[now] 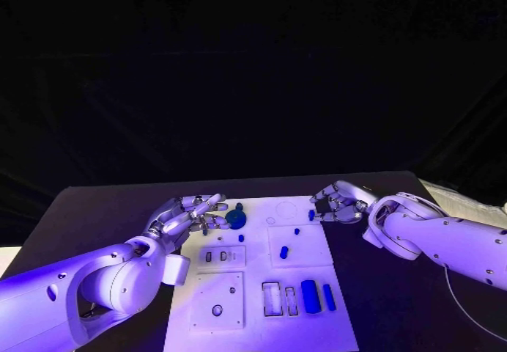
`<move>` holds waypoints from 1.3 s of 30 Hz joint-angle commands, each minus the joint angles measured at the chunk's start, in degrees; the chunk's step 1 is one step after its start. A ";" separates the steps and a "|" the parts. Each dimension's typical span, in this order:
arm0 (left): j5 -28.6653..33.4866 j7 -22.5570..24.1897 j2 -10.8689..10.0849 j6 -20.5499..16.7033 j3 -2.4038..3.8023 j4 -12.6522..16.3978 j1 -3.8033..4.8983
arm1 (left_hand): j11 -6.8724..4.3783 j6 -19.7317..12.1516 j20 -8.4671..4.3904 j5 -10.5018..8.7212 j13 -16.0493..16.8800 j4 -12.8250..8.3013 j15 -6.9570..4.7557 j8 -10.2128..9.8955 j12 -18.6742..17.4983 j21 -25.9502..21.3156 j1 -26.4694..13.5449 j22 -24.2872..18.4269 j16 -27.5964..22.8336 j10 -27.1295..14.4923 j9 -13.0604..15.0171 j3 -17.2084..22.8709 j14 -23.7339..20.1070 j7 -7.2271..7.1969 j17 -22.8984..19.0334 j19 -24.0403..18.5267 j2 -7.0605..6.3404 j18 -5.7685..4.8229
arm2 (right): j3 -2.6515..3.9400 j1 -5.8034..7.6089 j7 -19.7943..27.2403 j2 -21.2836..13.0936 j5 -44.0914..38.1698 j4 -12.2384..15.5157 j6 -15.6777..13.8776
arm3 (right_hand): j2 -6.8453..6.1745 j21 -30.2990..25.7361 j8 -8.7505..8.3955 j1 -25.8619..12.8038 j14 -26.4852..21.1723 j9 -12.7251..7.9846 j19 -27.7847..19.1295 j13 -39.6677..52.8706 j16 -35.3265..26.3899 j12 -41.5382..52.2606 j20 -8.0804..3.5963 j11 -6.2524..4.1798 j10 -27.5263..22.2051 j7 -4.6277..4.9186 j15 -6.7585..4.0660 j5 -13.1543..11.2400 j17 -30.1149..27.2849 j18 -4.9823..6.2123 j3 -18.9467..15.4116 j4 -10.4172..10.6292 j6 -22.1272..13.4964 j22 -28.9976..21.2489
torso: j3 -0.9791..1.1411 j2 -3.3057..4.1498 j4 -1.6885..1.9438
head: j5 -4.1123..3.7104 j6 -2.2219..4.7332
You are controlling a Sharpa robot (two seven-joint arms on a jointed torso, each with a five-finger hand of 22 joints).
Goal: Assemble the parts on the task board
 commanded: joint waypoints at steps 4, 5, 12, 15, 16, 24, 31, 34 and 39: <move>-0.42 0.60 0.15 1.15 0.02 0.00 -0.03 | 0.10 0.30 -0.20 0.37 -0.05 -0.33 0.05 -0.22 -0.27 0.28 0.47 0.06 -0.24 0.40 -0.01 0.04 -0.24 0.15 0.06 -0.31 0.13 0.55 | 0.00 -0.51 -0.94 0.79 -1.44 -0.73 1.94 | 0.05 -0.20 0.10 -0.40 4.09 0.04 -0.50 0.13 -0.05 -0.09 0.06 -0.04 -0.23 -0.03 0.11 -0.11 5.11 0.19 -0.41 0.08 -0.10 5.23 | -0.01 -0.01 0.02 | 0.18 -0.23; -0.42 0.60 0.16 1.15 0.02 -0.01 -0.04 | 0.10 0.30 -0.20 0.37 -0.05 -0.33 0.05 -0.22 -0.27 0.28 0.47 0.06 -0.24 0.40 -0.01 0.04 -0.24 0.15 0.06 -0.31 0.13 0.55 | 0.00 -0.57 -1.02 0.90 -1.51 -0.81 2.01 | 0.11 -0.19 0.15 -0.40 4.09 0.06 -0.48 0.17 -0.05 -0.03 0.06 -0.05 -0.20 -0.04 0.11 -0.09 5.10 0.18 -0.43 0.08 -0.02 5.25 | -0.01 0.00 0.03 | 0.16 -0.23; -0.42 0.51 0.19 1.14 0.02 0.04 -0.05 | 0.09 0.41 -0.21 0.37 -0.05 -0.40 0.03 -0.22 -0.29 0.32 0.50 0.10 -0.30 0.54 0.01 0.10 -0.24 0.14 0.22 -0.34 0.19 0.55 | 0.00 -0.85 -1.29 1.77 -1.86 -1.87 2.90 | 1.09 -0.17 0.79 -0.37 4.12 0.37 -0.39 0.53 -0.02 0.49 -0.01 -0.30 0.17 -0.30 -0.06 -0.21 5.22 0.17 -0.60 -0.01 1.46 5.36 | -0.03 -0.02 -0.01 | 0.28 -0.34; -0.42 0.51 0.19 1.14 0.02 0.06 -0.06 | 0.09 0.41 -0.21 0.37 -0.05 -0.40 0.03 -0.22 -0.29 0.32 0.51 0.10 -0.30 0.54 0.01 0.10 -0.24 0.14 0.22 -0.34 0.19 0.55 | 0.00 -0.98 -1.35 2.09 -1.98 -2.16 3.19 | 1.55 -0.11 1.11 -0.39 4.13 0.53 -0.27 0.70 -0.01 0.75 -0.11 -0.46 0.38 -0.51 -0.19 -0.31 5.26 0.13 -0.64 -0.07 2.45 5.51 | -0.01 -0.01 0.04 | 0.31 -0.39; -0.42 0.51 0.19 1.13 0.02 0.06 -0.06 | 0.09 0.41 -0.21 0.37 -0.05 -0.40 0.03 -0.22 -0.29 0.32 0.51 0.10 -0.30 0.54 0.01 0.10 -0.24 0.14 0.22 -0.34 0.19 0.55 | 0.00 -1.02 -1.38 2.19 -2.01 -2.25 3.26 | 1.67 -0.09 1.17 -0.41 4.14 0.56 -0.23 0.78 0.01 0.86 -0.14 -0.52 0.46 -0.56 -0.23 -0.36 5.30 0.12 -0.66 -0.09 2.70 5.56 | -0.01 -0.01 0.05 | 0.32 -0.43; -0.42 0.47 0.20 1.12 0.01 0.04 -0.07 | 0.09 0.41 -0.21 0.37 -0.05 -0.40 0.03 -0.22 -0.29 0.32 0.51 0.10 -0.30 0.54 0.01 0.10 -0.24 0.14 0.22 -0.34 0.19 0.55 | 0.00 -1.11 -1.67 2.69 -2.15 -2.80 3.41 | 2.94 -0.03 1.70 -0.66 4.19 0.79 -0.08 1.28 0.07 1.55 -0.42 -0.91 0.97 -1.02 -0.56 -1.06 5.45 0.08 -0.48 0.01 4.79 5.74 | -0.01 0.01 0.05 | 0.37 -0.57; -0.42 0.40 0.19 1.16 0.01 0.04 -0.07 | 0.09 0.41 -0.21 0.37 -0.05 -0.40 0.03 -0.22 -0.29 0.32 0.51 0.10 -0.30 0.54 0.01 0.10 -0.24 0.14 0.22 -0.34 0.19 0.55 | 0.00 -1.13 -1.88 2.91 -2.17 -3.19 3.40 | 4.33 0.05 2.30 -0.55 4.23 1.01 0.10 1.75 0.11 2.14 -0.82 -1.48 1.41 -1.70 -1.03 -2.66 5.59 0.04 0.18 -0.07 7.03 5.97 | 0.03 -0.04 -0.02 | 0.33 -0.66; -0.42 0.35 0.19 1.19 0.01 0.04 -0.07 | 0.09 0.41 -0.21 0.37 -0.05 -0.40 0.03 -0.22 -0.29 0.32 0.51 0.10 -0.30 0.54 0.01 0.10 -0.24 0.14 0.22 -0.34 0.19 0.55 | 0.01 -1.13 -2.00 2.94 -2.17 -3.35 3.25 | 4.83 0.09 2.48 -0.40 4.24 1.06 0.20 2.02 0.12 2.50 -1.01 -1.72 1.67 -1.98 -1.23 -3.46 5.64 0.01 0.53 -0.23 7.75 6.10 | 0.05 -0.04 0.01 | 0.26 -0.69; -0.42 0.31 0.18 1.23 0.01 0.04 -0.07 | 0.09 0.41 -0.21 0.37 -0.05 -0.40 0.03 -0.22 -0.29 0.32 0.51 0.10 -0.30 0.54 0.01 0.10 -0.24 0.14 0.22 -0.34 0.19 0.55 | 0.01 -1.13 -2.14 3.00 -2.14 -3.62 2.66 | 5.79 0.19 2.56 0.06 4.28 1.06 0.39 2.22 0.17 2.72 -1.29 -2.00 1.87 -2.29 -1.50 -5.03 5.77 -0.05 1.37 -0.63 8.50 6.36 | 0.06 -0.04 0.01 | 0.23 -0.68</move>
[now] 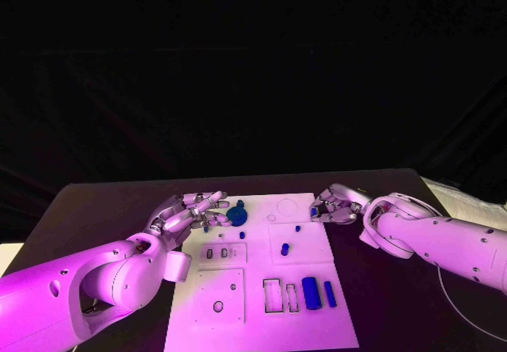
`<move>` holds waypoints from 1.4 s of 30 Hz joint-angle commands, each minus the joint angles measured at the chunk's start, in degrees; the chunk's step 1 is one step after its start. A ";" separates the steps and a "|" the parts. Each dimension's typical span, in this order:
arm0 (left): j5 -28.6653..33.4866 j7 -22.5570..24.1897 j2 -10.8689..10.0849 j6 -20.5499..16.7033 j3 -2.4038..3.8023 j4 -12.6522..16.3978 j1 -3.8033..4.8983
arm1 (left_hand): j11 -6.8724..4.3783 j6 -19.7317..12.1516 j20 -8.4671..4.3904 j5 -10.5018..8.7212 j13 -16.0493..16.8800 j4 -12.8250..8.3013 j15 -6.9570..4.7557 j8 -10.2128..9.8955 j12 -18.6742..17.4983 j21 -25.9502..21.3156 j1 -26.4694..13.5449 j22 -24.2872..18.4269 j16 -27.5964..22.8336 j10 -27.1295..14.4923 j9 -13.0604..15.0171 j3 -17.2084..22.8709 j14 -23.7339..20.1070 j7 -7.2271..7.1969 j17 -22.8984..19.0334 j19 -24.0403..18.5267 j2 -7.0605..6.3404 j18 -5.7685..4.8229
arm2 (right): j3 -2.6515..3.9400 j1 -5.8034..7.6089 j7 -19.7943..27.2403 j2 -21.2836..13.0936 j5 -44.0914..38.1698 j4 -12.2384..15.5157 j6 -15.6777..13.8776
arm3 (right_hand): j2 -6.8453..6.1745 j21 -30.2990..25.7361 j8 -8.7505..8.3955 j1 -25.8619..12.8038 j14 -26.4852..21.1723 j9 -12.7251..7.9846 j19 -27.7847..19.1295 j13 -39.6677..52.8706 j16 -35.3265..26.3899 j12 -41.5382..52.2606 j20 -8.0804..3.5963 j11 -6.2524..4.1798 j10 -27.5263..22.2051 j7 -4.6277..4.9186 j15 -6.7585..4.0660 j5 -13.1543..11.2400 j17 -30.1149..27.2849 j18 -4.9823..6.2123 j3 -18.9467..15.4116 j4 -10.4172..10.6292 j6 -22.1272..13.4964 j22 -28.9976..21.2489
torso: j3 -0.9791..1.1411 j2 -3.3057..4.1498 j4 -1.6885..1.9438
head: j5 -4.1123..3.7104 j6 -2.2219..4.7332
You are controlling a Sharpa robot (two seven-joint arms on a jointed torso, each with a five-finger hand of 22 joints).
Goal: Assemble the parts on the task board
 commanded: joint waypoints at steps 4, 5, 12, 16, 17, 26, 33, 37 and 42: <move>-0.29 0.38 0.10 1.20 0.03 0.08 0.00 | -0.12 0.41 -0.21 0.37 -0.05 -0.26 0.03 -0.22 -0.29 0.32 0.51 0.07 -0.30 0.33 0.01 -0.04 -0.24 0.14 0.09 -0.34 0.19 0.56 | -0.02 -0.10 -0.70 0.13 -0.66 -0.09 -0.98 | 2.35 0.32 0.75 0.98 4.11 0.24 0.20 0.36 0.24 0.74 -0.72 -0.66 0.43 -0.46 -0.78 -2.17 5.91 -0.14 1.55 -0.76 1.74 6.66 | 0.04 0.02 0.02 | -0.01 -0.07; -0.29 0.38 0.10 1.21 0.03 0.08 0.00 | -0.12 0.41 -0.21 0.37 -0.05 -0.26 0.03 -0.22 -0.29 0.32 0.51 0.07 -0.30 0.33 0.01 -0.04 -0.24 0.14 0.09 -0.34 0.19 0.56 | -0.02 -0.10 -0.76 0.13 -0.63 -0.04 -1.25 | 2.64 0.33 0.81 1.16 4.11 0.27 0.22 0.40 0.25 0.78 -0.79 -0.73 0.48 -0.54 -0.85 -2.70 5.94 -0.14 1.85 -0.92 1.93 6.69 | 0.05 0.01 0.03 | -0.02 -0.08; -0.29 0.34 0.11 1.25 0.02 0.04 -0.01 | -0.12 0.41 -0.21 0.37 -0.05 -0.26 0.03 -0.22 -0.29 0.32 0.51 0.07 -0.30 0.33 0.01 -0.04 -0.24 0.14 0.09 -0.34 0.19 0.56 | 0.15 0.14 -2.47 -0.56 2.71 3.29 -4.27 | 3.69 0.41 0.81 0.65 4.13 0.27 0.37 0.24 0.23 0.48 -1.05 -0.88 0.55 -0.73 -1.02 -1.91 5.97 -0.19 3.00 -1.10 2.22 6.90 | 0.01 -0.07 0.02 | -0.02 -0.21; -0.29 0.35 0.10 1.27 0.02 -0.03 -0.02 | -0.12 0.41 -0.21 0.37 -0.05 -0.26 0.03 -0.22 -0.29 0.32 0.51 0.07 -0.30 0.33 0.01 -0.04 -0.24 0.14 0.09 -0.34 0.19 0.56 | 0.28 0.72 -4.05 -1.21 4.40 6.52 -5.37 | 3.86 0.43 0.72 0.05 4.11 0.25 0.41 0.11 0.16 0.24 -1.09 -0.88 0.55 -0.73 -1.05 -1.08 5.89 -0.21 3.25 -0.95 2.20 6.94 | -0.09 -0.15 0.09 | -0.10 -0.16; -0.29 0.35 0.08 1.27 0.02 -0.06 -0.02 | -0.12 0.41 -0.21 0.37 -0.05 -0.26 0.03 -0.22 -0.29 0.32 0.51 0.07 -0.30 0.33 0.01 -0.04 -0.24 0.14 0.09 -0.34 0.19 0.56 | 0.30 0.97 -4.69 -1.33 4.71 7.53 -5.72 | 3.86 0.43 0.69 -0.31 4.10 0.23 0.42 0.10 0.14 0.22 -1.09 -0.86 0.57 -0.71 -1.03 -0.95 5.86 -0.21 3.23 -0.78 2.18 6.95 | -0.11 -0.14 0.08 | -0.16 -0.13; -0.29 0.59 -0.05 1.36 0.01 -1.14 -0.02 | -0.12 0.41 -0.21 0.37 -0.05 -0.26 0.03 -0.22 -0.29 0.32 0.51 0.07 -0.30 0.33 0.01 -0.04 -0.24 0.14 0.09 -0.34 0.19 0.56 | 0.36 2.23 -13.44 1.06 2.46 15.73 -7.13 | 4.02 0.38 0.61 -1.05 4.04 0.21 0.34 -0.10 -0.05 -0.09 -1.10 -0.87 0.54 -0.73 -1.04 -0.68 5.57 -0.18 3.32 -0.42 2.18 6.85 | -0.65 -0.56 0.47 | 0.45 -0.72; -0.12 1.41 -0.29 1.79 0.03 -2.64 -0.01 | -0.12 0.41 -0.21 0.37 -0.05 -0.26 0.03 -0.22 -0.29 0.32 0.51 0.07 -0.30 0.33 0.01 -0.04 -0.24 0.14 0.09 -0.34 0.19 0.56 | 0.10 1.36 -17.16 6.29 -3.76 17.57 -5.26 | 3.94 0.36 0.55 -1.10 4.02 0.19 0.32 -0.32 -0.11 -0.41 -1.10 -0.88 0.40 -0.74 -1.05 -0.61 5.47 -0.17 3.34 -0.47 2.11 6.81 | -1.24 -0.85 0.90 | 1.74 -1.82; 0.02 1.72 -0.44 1.87 0.03 -3.74 0.00 | -0.12 0.42 -0.21 0.37 -0.06 -0.29 0.02 -0.23 -0.32 0.34 0.52 0.09 -0.33 0.35 0.01 -0.01 -0.24 0.14 0.14 -0.35 0.22 0.56 | -0.09 0.17 -18.39 9.27 -6.93 17.48 -4.12 | 3.77 0.33 0.50 -1.11 4.01 0.18 0.28 -0.34 -0.16 -0.48 -1.12 -0.91 0.39 -0.77 -1.07 -0.31 5.41 -0.15 3.47 -0.67 2.09 6.74 | -1.56 -0.96 1.26 | 2.10 -2.29; 0.10 1.74 -0.81 1.73 0.04 -4.94 0.02 | -0.06 0.40 -0.17 0.34 -0.10 -0.40 0.13 -0.37 -0.52 0.32 0.42 0.13 -0.67 0.38 -0.02 -0.01 -0.60 0.18 0.46 -0.65 0.17 0.49 | -0.16 -1.29 -19.76 12.41 -10.43 16.69 -3.19 | 3.61 0.26 0.45 -1.16 3.98 0.17 0.18 -0.42 -0.25 -0.63 -1.13 -0.92 0.34 -0.76 -1.09 0.00 5.27 -0.12 3.58 -0.83 2.08 6.61 | -1.59 -0.86 1.44 | 2.65 -2.74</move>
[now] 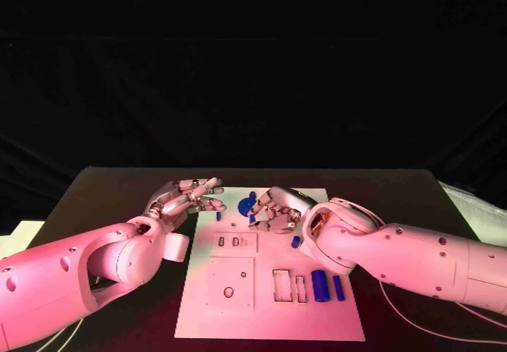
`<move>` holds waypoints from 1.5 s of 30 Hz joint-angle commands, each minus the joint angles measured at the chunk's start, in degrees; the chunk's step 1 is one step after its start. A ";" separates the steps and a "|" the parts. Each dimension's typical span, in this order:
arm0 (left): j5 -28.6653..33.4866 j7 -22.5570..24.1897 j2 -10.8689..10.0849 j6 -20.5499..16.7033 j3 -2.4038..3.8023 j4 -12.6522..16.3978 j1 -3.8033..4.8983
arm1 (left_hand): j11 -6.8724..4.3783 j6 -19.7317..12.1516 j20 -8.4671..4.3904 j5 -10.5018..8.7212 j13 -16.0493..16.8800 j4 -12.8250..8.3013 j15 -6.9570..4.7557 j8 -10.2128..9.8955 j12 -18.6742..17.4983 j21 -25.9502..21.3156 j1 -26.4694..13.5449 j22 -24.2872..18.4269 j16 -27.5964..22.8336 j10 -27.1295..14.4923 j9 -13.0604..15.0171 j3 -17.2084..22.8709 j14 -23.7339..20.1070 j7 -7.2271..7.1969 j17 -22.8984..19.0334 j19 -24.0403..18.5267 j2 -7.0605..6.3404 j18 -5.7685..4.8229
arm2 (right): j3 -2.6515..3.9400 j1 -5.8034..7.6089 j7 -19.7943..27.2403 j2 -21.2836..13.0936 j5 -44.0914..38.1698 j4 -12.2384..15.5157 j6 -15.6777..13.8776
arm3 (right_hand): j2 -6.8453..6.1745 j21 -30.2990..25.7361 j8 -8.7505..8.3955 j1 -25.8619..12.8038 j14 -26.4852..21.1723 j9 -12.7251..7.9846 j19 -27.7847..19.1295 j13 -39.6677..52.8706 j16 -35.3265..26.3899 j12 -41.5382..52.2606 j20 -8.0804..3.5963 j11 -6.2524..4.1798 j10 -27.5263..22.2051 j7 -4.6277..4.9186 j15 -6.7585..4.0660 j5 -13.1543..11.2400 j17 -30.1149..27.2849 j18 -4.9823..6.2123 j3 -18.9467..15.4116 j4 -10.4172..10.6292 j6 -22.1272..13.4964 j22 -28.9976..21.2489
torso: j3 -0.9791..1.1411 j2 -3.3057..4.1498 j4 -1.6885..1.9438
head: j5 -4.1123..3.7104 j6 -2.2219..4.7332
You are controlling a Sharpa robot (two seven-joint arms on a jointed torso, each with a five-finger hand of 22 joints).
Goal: Assemble the parts on the task board
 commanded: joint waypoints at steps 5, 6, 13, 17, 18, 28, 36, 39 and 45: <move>0.08 1.21 -0.37 1.00 0.04 -0.90 0.07 | 0.08 0.40 0.23 0.35 -0.14 -0.57 0.27 -0.51 -0.49 0.02 0.08 -0.04 -1.07 0.39 -0.04 0.00 -1.46 0.26 0.34 -1.30 -0.11 0.40 | -0.04 -1.36 -4.42 2.97 -8.63 -0.98 3.25 | -0.01 -0.07 0.29 -0.09 3.98 0.16 -0.22 -0.17 -0.30 -0.54 -0.43 -0.77 0.14 -0.24 -0.27 0.33 5.24 -0.10 0.40 -0.10 0.77 6.50 | -0.34 0.01 0.43 | 0.75 -0.82; 0.08 1.22 -0.40 0.99 0.04 -0.91 0.08 | 0.08 0.40 0.24 0.35 -0.15 -0.57 0.28 -0.52 -0.50 0.01 0.07 -0.04 -1.10 0.39 -0.04 0.00 -1.49 0.27 0.36 -1.33 -0.11 0.40 | -0.05 -1.44 -4.60 3.17 -8.99 -1.04 3.42 | -0.06 -0.07 0.28 -0.14 3.98 0.16 -0.21 -0.17 -0.31 -0.55 -0.43 -0.76 0.14 -0.23 -0.26 0.35 5.22 -0.10 0.40 -0.10 0.77 6.51 | -0.36 0.01 0.46 | 0.86 -0.87; 0.09 1.06 -0.48 1.08 0.05 -0.87 0.09 | 0.09 0.40 0.24 0.35 -0.15 -0.58 0.29 -0.53 -0.51 0.00 0.07 -0.04 -1.13 0.40 -0.04 0.00 -1.53 0.27 0.37 -1.36 -0.11 0.40 | -0.07 -1.90 -6.54 4.31 -11.12 -1.69 5.26 | -0.20 -0.11 0.22 -0.64 3.96 0.14 -0.25 -0.18 -0.38 -0.61 -0.43 -0.73 0.16 -0.20 -0.25 0.77 5.13 -0.08 0.46 -0.02 0.80 6.45 | -0.18 0.07 0.16 | 1.59 -1.21; 0.09 0.92 -0.45 1.17 0.05 -0.82 0.09 | 0.10 0.40 0.25 0.35 -0.15 -0.59 0.30 -0.53 -0.53 -0.02 0.07 -0.04 -1.17 0.39 -0.04 0.02 -1.57 0.28 0.39 -1.41 -0.08 0.40 | -0.11 -2.02 -6.90 4.59 -11.47 -2.10 6.04 | -0.27 -0.14 0.20 -0.81 3.95 0.13 -0.30 -0.23 -0.43 -0.69 -0.43 -0.72 0.13 -0.19 -0.24 0.85 5.06 -0.07 0.45 0.02 0.79 6.38 | -0.17 -0.01 0.22 | 1.69 -1.34; 0.09 0.91 -0.44 1.19 0.05 -0.79 0.09 | 0.10 0.40 0.25 0.35 -0.15 -0.59 0.30 -0.53 -0.53 -0.02 0.07 -0.04 -1.17 0.39 -0.04 0.02 -1.57 0.28 0.39 -1.41 -0.08 0.40 | -0.14 -2.04 -6.92 4.63 -11.56 -2.16 6.10 | -0.28 -0.15 0.19 -0.86 3.95 0.13 -0.31 -0.23 -0.43 -0.70 -0.43 -0.72 0.13 -0.19 -0.24 0.91 5.06 -0.06 0.46 0.02 0.79 6.36 | -0.17 -0.01 0.21 | 1.69 -1.39; 0.09 0.80 -0.36 1.34 0.05 -0.54 0.09 | 0.12 0.38 0.27 0.36 -0.16 -0.61 0.32 -0.56 -0.56 -0.04 0.07 -0.05 -1.22 0.36 -0.05 0.03 -1.63 0.30 0.42 -1.47 -0.06 0.40 | -0.35 -2.25 -7.21 4.99 -12.21 -2.52 7.34 | -0.62 -0.20 0.05 -1.34 3.95 0.08 -0.38 -0.27 -0.47 -0.82 -0.43 -0.71 0.11 -0.15 -0.23 1.52 5.03 -0.04 0.53 -0.01 0.70 6.27 | -0.17 0.02 0.31 | 1.54 -1.84; 0.09 0.59 -0.30 1.25 0.05 -0.39 0.09 | 0.12 0.38 0.27 0.36 -0.16 -0.61 0.32 -0.56 -0.56 -0.04 0.07 -0.05 -1.22 0.36 -0.05 0.03 -1.63 0.30 0.42 -1.47 -0.06 0.40 | -0.55 -2.35 -7.49 5.02 -12.99 -2.59 8.47 | -1.20 -0.27 -0.07 -1.81 3.94 0.04 -0.46 -0.34 -0.52 -0.99 -0.41 -0.66 0.05 -0.11 -0.20 1.28 4.99 -0.01 0.37 -0.07 0.63 6.16 | -0.18 0.02 0.29 | 2.18 -1.95; 0.09 0.37 -0.27 1.28 0.05 -0.36 0.09 | 0.13 0.36 0.28 0.36 -0.17 -0.63 0.33 -0.57 -0.59 -0.05 0.09 -0.05 -1.26 0.34 -0.05 0.06 -1.66 0.33 0.45 -1.51 -0.03 0.40 | -0.64 -2.36 -7.76 5.06 -13.40 -2.58 8.74 | -1.33 -0.28 -0.10 -1.90 3.94 0.03 -0.47 -0.37 -0.54 -1.04 -0.40 -0.65 0.03 -0.09 -0.19 1.18 4.95 -0.01 0.34 -0.09 0.61 6.14 | -0.21 0.03 0.34 | 2.15 -1.99; 0.09 0.10 -0.26 1.37 0.04 -0.32 0.09 | 0.15 0.34 0.29 0.37 -0.18 -0.68 0.34 -0.60 -0.63 -0.05 0.14 -0.05 -1.30 0.31 -0.06 0.10 -1.68 0.35 0.48 -1.55 -0.01 0.41 | -0.74 -2.36 -8.34 5.02 -14.31 -2.47 9.36 | -1.63 -0.31 -0.20 -2.26 3.93 -0.01 -0.50 -0.49 -0.57 -1.26 -0.38 -0.60 -0.07 -0.02 -0.16 0.90 4.92 0.00 0.23 -0.05 0.54 6.10 | -0.20 0.03 0.41 | 2.08 -2.09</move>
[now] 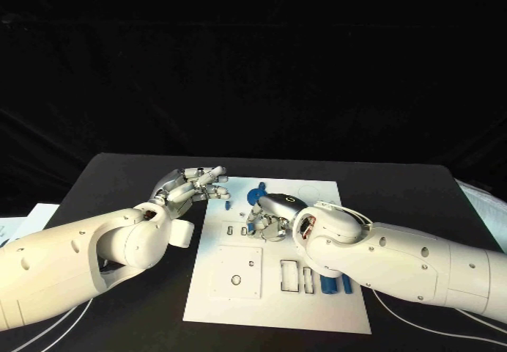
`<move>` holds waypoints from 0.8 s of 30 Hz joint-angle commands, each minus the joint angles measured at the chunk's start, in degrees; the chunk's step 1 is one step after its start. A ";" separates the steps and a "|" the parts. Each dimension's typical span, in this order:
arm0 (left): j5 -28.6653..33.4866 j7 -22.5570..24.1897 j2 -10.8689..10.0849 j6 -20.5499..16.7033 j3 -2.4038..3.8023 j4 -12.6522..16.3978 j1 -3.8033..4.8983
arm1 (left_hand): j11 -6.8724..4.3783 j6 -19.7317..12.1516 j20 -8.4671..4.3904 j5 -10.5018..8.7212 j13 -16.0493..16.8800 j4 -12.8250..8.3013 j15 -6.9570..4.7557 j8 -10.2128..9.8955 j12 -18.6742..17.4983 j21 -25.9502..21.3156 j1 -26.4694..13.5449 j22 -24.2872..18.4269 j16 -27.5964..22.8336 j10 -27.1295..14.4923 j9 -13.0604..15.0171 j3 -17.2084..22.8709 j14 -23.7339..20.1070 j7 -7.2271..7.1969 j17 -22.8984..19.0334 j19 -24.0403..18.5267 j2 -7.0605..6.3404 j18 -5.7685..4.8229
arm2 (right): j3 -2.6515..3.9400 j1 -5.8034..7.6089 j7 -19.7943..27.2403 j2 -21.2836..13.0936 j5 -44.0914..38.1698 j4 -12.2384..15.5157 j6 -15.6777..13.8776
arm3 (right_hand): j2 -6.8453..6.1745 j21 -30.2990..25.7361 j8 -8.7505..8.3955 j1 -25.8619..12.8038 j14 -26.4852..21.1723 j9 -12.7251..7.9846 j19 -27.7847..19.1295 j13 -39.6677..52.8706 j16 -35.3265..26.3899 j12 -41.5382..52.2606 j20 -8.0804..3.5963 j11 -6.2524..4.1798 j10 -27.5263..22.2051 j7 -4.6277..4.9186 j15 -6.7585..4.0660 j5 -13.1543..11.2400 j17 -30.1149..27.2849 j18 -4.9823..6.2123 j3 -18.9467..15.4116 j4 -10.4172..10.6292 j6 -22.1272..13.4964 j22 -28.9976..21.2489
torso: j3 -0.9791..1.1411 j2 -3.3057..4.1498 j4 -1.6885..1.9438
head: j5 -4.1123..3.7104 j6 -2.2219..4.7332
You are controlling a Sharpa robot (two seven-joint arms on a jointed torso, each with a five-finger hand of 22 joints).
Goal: Assemble the parts on the task board
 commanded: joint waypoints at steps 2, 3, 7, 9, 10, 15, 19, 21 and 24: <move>0.05 0.04 0.12 1.24 0.04 0.20 0.04 | 0.15 0.12 0.08 0.37 -0.10 -0.36 -0.05 -0.33 -0.24 -0.05 0.14 -0.02 -0.36 0.31 -0.06 0.11 -0.46 0.13 0.12 -0.52 -0.01 0.42 | -0.36 -0.32 -1.81 -0.10 -2.11 -0.04 3.10 | -0.26 -0.32 0.14 -0.61 3.93 -0.07 -0.31 -0.17 -0.27 -0.39 -0.18 0.00 -0.30 -0.01 -0.15 -0.37 4.89 0.01 0.01 0.05 0.48 6.05 | -0.03 0.01 0.02 | -0.04 -0.05; 0.05 0.03 0.12 1.25 0.04 0.20 0.04 | 0.15 0.12 0.08 0.37 -0.10 -0.36 -0.05 -0.33 -0.24 -0.05 0.14 -0.02 -0.36 0.31 -0.06 0.11 -0.46 0.13 0.12 -0.52 -0.01 0.42 | -0.36 -0.32 -1.90 -0.14 -2.20 -0.01 3.19 | -0.33 -0.32 0.11 -0.67 3.94 -0.08 -0.31 -0.19 -0.27 -0.43 -0.17 0.01 -0.32 0.00 -0.15 -0.42 4.90 0.01 -0.01 0.05 0.45 6.05 | -0.03 0.01 0.02 | -0.04 -0.05; 0.05 0.00 0.11 1.27 0.04 0.21 0.04 | 0.15 0.12 0.08 0.37 -0.10 -0.36 -0.05 -0.33 -0.24 -0.05 0.14 -0.02 -0.36 0.31 -0.06 0.11 -0.46 0.13 0.12 -0.52 -0.01 0.42 | -0.38 -0.32 -2.18 -0.24 -2.45 0.05 3.42 | -0.44 -0.32 0.06 -0.75 3.93 -0.10 -0.30 -0.20 -0.30 -0.46 -0.16 0.03 -0.34 0.03 -0.14 -0.47 4.85 0.01 -0.04 0.04 0.39 6.06 | -0.01 0.02 -0.03 | -0.03 -0.03; 0.05 0.00 0.11 1.28 0.04 0.21 0.04 | 0.15 0.12 0.08 0.37 -0.10 -0.36 -0.05 -0.33 -0.24 -0.05 0.14 -0.02 -0.36 0.31 -0.06 0.11 -0.46 0.13 0.12 -0.52 -0.01 0.42 | -0.38 -0.32 -2.30 -0.24 -2.56 0.07 3.47 | -0.51 -0.35 0.00 -0.80 3.92 -0.13 -0.34 -0.26 -0.32 -0.56 -0.15 0.05 -0.39 0.07 -0.12 -0.50 4.83 0.02 -0.05 0.03 0.31 6.01 | -0.01 0.02 -0.04 | -0.03 -0.02; 0.05 0.00 0.12 1.29 0.04 0.21 0.04 | 0.15 0.12 0.08 0.37 -0.10 -0.36 -0.05 -0.33 -0.24 -0.05 0.14 -0.02 -0.36 0.31 -0.06 0.11 -0.46 0.13 0.12 -0.52 -0.01 0.42 | -0.39 -0.32 -2.39 -0.25 -2.64 0.08 3.50 | -0.61 -0.35 -0.07 -0.86 3.92 -0.15 -0.33 -0.32 -0.32 -0.65 -0.14 0.07 -0.43 0.10 -0.11 -0.53 4.83 0.02 -0.07 0.02 0.22 6.02 | -0.01 0.02 -0.04 | -0.03 -0.02; 0.05 -0.05 0.14 1.31 0.04 0.22 0.04 | 0.15 0.12 0.08 0.37 -0.10 -0.36 -0.05 -0.33 -0.24 -0.05 0.14 -0.02 -0.36 0.31 -0.06 0.11 -0.46 0.13 0.12 -0.52 -0.01 0.42 | -0.40 -0.32 -3.32 -0.25 -3.48 0.12 3.71 | -1.19 -0.41 -0.50 -1.28 3.94 -0.34 -0.40 -0.79 -0.31 -1.39 -0.05 0.28 -0.84 0.37 0.04 -0.69 4.89 0.04 -0.22 0.03 -0.41 5.92 | 0.00 0.04 0.01 | -0.11 -0.07; 0.05 -0.08 0.15 1.32 0.04 0.19 0.04 | 0.15 0.12 0.08 0.37 -0.10 -0.36 -0.05 -0.33 -0.24 -0.05 0.14 -0.02 -0.36 0.31 -0.06 0.11 -0.46 0.13 0.12 -0.52 -0.01 0.42 | -0.42 -0.32 -3.80 -0.30 -3.83 0.17 3.78 | -1.97 -0.49 -1.02 -1.73 3.94 -0.56 -0.49 -1.72 -0.31 -2.78 0.11 0.56 -1.60 0.72 0.26 -0.96 4.93 0.06 -0.47 0.07 -1.22 5.81 | -0.02 0.01 0.02 | -0.11 -0.09; 0.05 -0.11 0.15 1.32 0.04 0.19 0.04 | 0.15 0.12 0.08 0.37 -0.10 -0.36 -0.05 -0.33 -0.24 -0.05 0.14 -0.02 -0.36 0.31 -0.06 0.11 -0.46 0.13 0.12 -0.52 -0.01 0.42 | -0.43 -0.32 -3.89 -0.31 -3.90 0.22 3.75 | -2.31 -0.50 -1.21 -1.92 3.94 -0.64 -0.50 -2.06 -0.33 -3.28 0.19 0.68 -1.88 0.86 0.36 -1.08 4.91 0.06 -0.59 0.10 -1.54 5.80 | -0.02 0.01 -0.01 | -0.10 -0.10; 0.05 -0.16 0.15 1.36 0.04 0.18 0.04 | 0.15 0.12 0.08 0.37 -0.10 -0.36 -0.05 -0.33 -0.24 -0.05 0.14 -0.02 -0.36 0.31 -0.06 0.11 -0.46 0.13 0.12 -0.52 -0.01 0.42 | -0.44 -0.32 -3.99 -0.33 -3.96 0.30 3.57 | -2.79 -0.57 -1.45 -2.25 3.92 -0.76 -0.59 -2.47 -0.38 -3.86 0.32 0.85 -2.20 1.04 0.51 -1.15 4.84 0.09 -0.79 0.20 -1.96 5.68 | 0.00 0.03 -0.02 | -0.07 -0.12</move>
